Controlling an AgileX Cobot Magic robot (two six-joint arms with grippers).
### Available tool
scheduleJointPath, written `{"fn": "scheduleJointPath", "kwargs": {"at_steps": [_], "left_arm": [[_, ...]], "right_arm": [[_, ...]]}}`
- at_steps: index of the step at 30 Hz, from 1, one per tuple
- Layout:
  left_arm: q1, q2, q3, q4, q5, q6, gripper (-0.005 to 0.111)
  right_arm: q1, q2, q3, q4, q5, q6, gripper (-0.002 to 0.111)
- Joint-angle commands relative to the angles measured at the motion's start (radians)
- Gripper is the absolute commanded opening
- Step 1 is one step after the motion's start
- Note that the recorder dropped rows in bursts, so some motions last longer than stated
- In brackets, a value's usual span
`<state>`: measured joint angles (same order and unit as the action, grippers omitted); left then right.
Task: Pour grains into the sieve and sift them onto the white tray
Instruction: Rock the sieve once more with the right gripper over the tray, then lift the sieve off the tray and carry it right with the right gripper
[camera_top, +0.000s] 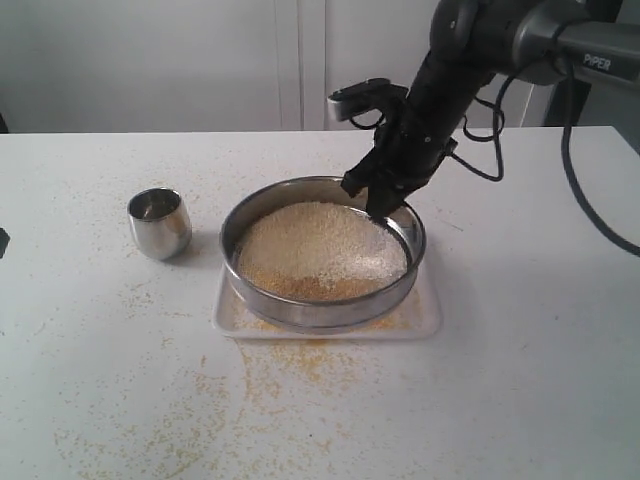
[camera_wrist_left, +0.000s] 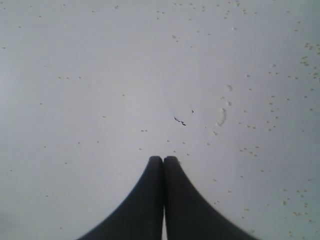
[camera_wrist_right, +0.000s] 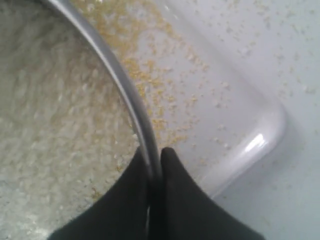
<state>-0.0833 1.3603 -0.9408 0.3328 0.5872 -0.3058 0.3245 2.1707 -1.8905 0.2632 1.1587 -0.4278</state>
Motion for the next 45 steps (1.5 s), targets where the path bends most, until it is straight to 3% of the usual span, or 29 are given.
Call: {"fn": "scheduleJointPath", "kwargs": {"at_steps": [1, 3, 4, 8, 9, 11, 13, 15, 18, 19, 23, 25, 28, 29, 32, 33, 34, 37, 38, 41, 42, 45], "left_arm": [[0.002, -0.011, 0.003, 0.005, 0.009, -0.005, 0.0], [0.002, -0.011, 0.003, 0.005, 0.009, -0.005, 0.0], [0.002, -0.011, 0.003, 0.005, 0.009, -0.005, 0.0], [0.002, -0.011, 0.003, 0.005, 0.009, -0.005, 0.0], [0.002, -0.011, 0.003, 0.005, 0.009, -0.005, 0.0], [0.002, -0.011, 0.003, 0.005, 0.009, -0.005, 0.0], [0.002, -0.011, 0.003, 0.005, 0.009, -0.005, 0.0], [0.002, -0.011, 0.003, 0.005, 0.009, -0.005, 0.0], [0.002, -0.011, 0.003, 0.005, 0.009, -0.005, 0.0], [0.002, -0.011, 0.003, 0.005, 0.009, -0.005, 0.0], [0.002, -0.011, 0.003, 0.005, 0.009, -0.005, 0.0], [0.002, -0.011, 0.003, 0.005, 0.009, -0.005, 0.0], [0.002, -0.011, 0.003, 0.005, 0.009, -0.005, 0.0], [0.002, -0.011, 0.003, 0.005, 0.009, -0.005, 0.0], [0.002, -0.011, 0.003, 0.005, 0.009, -0.005, 0.0], [0.002, -0.011, 0.003, 0.005, 0.009, -0.005, 0.0], [0.002, -0.011, 0.003, 0.005, 0.009, -0.005, 0.0], [0.002, -0.011, 0.003, 0.005, 0.009, -0.005, 0.0], [0.002, -0.011, 0.003, 0.005, 0.009, -0.005, 0.0], [0.002, -0.011, 0.003, 0.005, 0.009, -0.005, 0.0], [0.002, -0.011, 0.003, 0.005, 0.009, -0.005, 0.0], [0.002, -0.011, 0.003, 0.005, 0.009, -0.005, 0.0]], "right_arm": [[-0.01, -0.015, 0.013, 0.093, -0.078, 0.136, 0.0], [0.006, -0.021, 0.014, 0.142, 0.009, -0.191, 0.0], [0.006, -0.031, 0.019, 0.11, 0.032, -0.216, 0.0], [-0.014, -0.037, 0.033, 0.092, -0.16, 0.229, 0.0], [-0.011, -0.034, 0.037, 0.15, -0.156, 0.209, 0.0], [0.007, -0.037, 0.038, 0.226, -0.057, -0.094, 0.0], [0.013, -0.052, 0.043, 0.173, 0.062, -0.398, 0.0], [0.005, -0.059, 0.061, 0.07, 0.004, -0.271, 0.0], [-0.018, -0.055, 0.075, 0.072, -0.185, 0.263, 0.0], [-0.018, -0.055, 0.077, 0.116, -0.185, 0.219, 0.0], [0.013, -0.072, 0.077, 0.21, -0.073, -0.328, 0.0], [0.011, -0.074, 0.077, 0.102, -0.15, -0.222, 0.0], [-0.006, -0.074, 0.077, 0.034, -0.257, 0.298, 0.0], [-0.006, -0.074, 0.077, 0.08, -0.231, 0.242, 0.0], [0.025, -0.079, 0.077, 0.151, -0.066, -0.309, 0.0], [0.025, -0.079, 0.077, 0.113, -0.049, -0.35, 0.0], [0.025, -0.076, 0.077, 0.062, -0.087, -0.259, 0.0], [0.0, -0.072, 0.078, 0.037, -0.204, 0.299, 0.0], [0.0, -0.072, 0.078, 0.095, -0.193, 0.245, 0.0], [0.022, -0.086, 0.078, 0.148, -0.111, -0.16, 0.0], [0.023, -0.086, 0.078, 0.111, -0.117, -0.16, 0.0], [-0.002, -0.09, 0.078, -0.095, -0.202, 0.078, 0.0]]}}
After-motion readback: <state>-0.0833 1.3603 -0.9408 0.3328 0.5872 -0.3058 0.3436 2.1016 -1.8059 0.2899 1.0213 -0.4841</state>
